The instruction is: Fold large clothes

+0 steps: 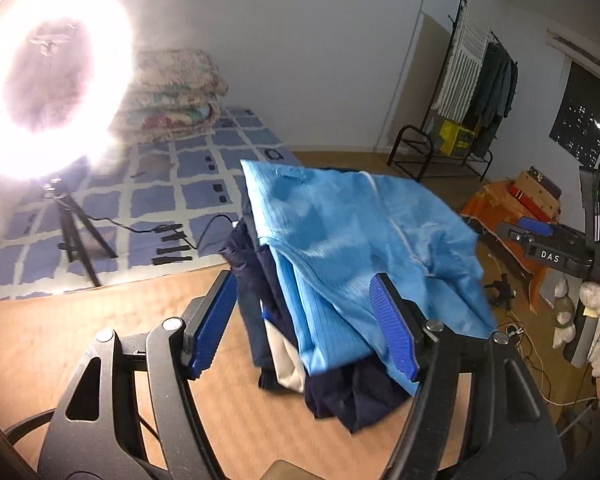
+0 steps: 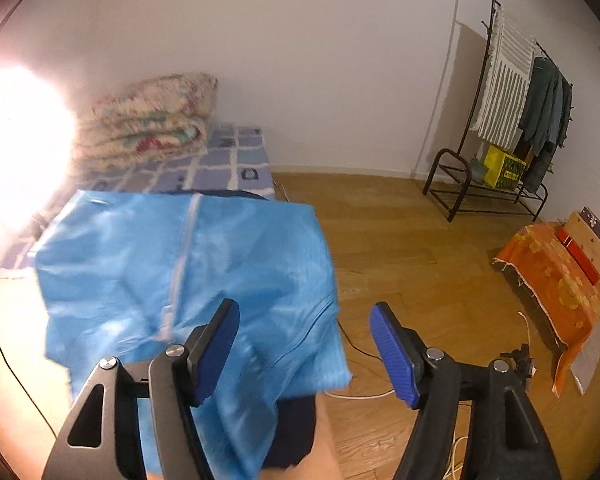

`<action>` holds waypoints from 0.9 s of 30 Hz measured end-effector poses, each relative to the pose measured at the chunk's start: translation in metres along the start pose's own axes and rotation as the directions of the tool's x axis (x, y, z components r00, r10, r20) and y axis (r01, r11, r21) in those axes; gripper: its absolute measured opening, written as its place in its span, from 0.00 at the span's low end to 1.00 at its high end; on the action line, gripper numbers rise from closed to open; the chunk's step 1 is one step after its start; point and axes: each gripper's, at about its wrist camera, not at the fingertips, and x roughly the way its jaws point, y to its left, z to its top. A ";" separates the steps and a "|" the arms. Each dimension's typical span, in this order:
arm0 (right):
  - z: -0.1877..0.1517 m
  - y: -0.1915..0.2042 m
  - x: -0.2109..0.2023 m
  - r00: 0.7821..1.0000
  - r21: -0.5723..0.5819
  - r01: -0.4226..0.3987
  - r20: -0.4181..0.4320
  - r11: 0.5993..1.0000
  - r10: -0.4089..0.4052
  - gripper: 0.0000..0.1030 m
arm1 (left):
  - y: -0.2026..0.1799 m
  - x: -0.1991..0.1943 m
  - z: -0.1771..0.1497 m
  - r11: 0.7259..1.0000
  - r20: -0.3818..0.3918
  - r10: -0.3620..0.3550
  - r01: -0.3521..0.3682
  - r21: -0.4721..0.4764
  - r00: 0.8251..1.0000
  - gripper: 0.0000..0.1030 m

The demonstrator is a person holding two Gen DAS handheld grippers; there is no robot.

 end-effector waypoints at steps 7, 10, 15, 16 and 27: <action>-0.017 0.016 -0.094 0.996 0.020 -0.059 0.075 0.998 0.057 0.69 | -0.012 -0.099 -0.019 1.000 0.071 0.012 -0.014 0.021 0.997 0.69; -0.025 0.027 -0.132 0.992 0.017 -0.069 0.104 0.997 0.067 0.71 | -0.021 -0.144 -0.033 0.999 0.099 0.018 -0.022 0.042 0.995 0.69; -0.052 0.056 -0.193 0.988 -0.008 -0.083 0.132 0.997 0.083 0.73 | -0.030 -0.215 -0.062 0.998 0.148 0.024 -0.033 0.061 0.989 0.80; -0.059 0.060 -0.202 0.987 -0.008 -0.087 0.137 0.996 0.087 0.74 | -0.032 -0.229 -0.069 0.997 0.158 0.030 -0.040 0.065 0.987 0.80; -0.145 0.114 -0.293 0.974 -0.071 -0.121 0.185 0.990 0.132 0.84 | -0.042 -0.338 -0.151 0.993 0.218 0.067 -0.086 0.079 0.974 0.94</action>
